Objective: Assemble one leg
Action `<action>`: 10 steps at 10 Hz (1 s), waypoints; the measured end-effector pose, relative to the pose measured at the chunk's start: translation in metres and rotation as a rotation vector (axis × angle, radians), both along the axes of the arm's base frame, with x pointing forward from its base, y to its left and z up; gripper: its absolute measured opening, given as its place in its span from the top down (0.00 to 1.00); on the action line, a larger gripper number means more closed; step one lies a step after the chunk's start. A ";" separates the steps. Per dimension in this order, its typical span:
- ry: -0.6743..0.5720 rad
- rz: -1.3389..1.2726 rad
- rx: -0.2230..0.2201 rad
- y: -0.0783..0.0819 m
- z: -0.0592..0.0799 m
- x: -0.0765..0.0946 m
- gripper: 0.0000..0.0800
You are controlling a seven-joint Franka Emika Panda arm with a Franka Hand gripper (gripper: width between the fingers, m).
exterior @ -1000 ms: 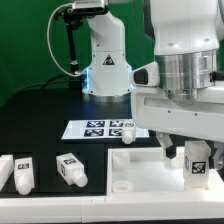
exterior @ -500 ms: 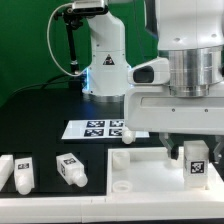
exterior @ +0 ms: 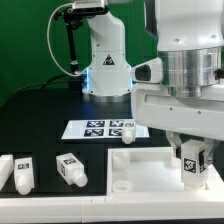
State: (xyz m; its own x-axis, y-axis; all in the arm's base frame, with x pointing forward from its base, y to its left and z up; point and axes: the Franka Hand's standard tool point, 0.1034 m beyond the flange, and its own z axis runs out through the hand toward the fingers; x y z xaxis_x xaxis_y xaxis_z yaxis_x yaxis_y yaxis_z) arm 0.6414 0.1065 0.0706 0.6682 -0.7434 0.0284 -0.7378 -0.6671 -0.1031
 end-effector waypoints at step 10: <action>0.099 -0.822 0.111 0.010 -0.001 -0.001 0.27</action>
Offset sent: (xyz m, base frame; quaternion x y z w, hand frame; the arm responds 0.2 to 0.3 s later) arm 0.0431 0.0178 0.0159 0.0643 -0.0696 0.5560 0.8257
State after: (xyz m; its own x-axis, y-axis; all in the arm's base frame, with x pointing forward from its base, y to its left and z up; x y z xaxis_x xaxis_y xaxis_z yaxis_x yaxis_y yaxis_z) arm 0.6407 0.1167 0.0695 -0.0932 -0.9902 -0.1039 -0.9941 0.0983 -0.0457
